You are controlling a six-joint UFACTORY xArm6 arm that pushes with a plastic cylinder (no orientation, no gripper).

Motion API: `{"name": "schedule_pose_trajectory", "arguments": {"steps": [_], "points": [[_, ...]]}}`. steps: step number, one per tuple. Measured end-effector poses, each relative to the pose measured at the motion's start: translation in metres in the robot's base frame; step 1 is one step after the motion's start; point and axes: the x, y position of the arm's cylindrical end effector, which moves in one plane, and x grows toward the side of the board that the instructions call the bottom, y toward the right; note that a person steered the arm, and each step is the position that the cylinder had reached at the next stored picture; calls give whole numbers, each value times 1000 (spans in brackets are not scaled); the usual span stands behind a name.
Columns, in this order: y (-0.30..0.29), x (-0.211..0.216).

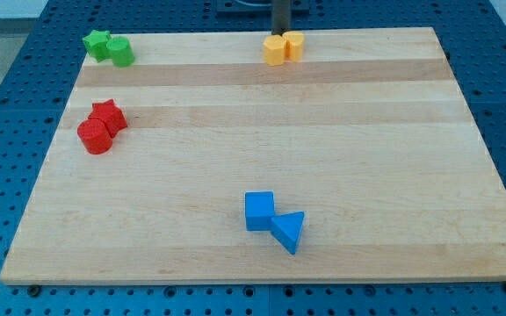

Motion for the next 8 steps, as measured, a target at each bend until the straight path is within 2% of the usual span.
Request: {"name": "schedule_pose_trajectory", "arguments": {"steps": [5,8], "points": [[5,20],[30,2]]}}
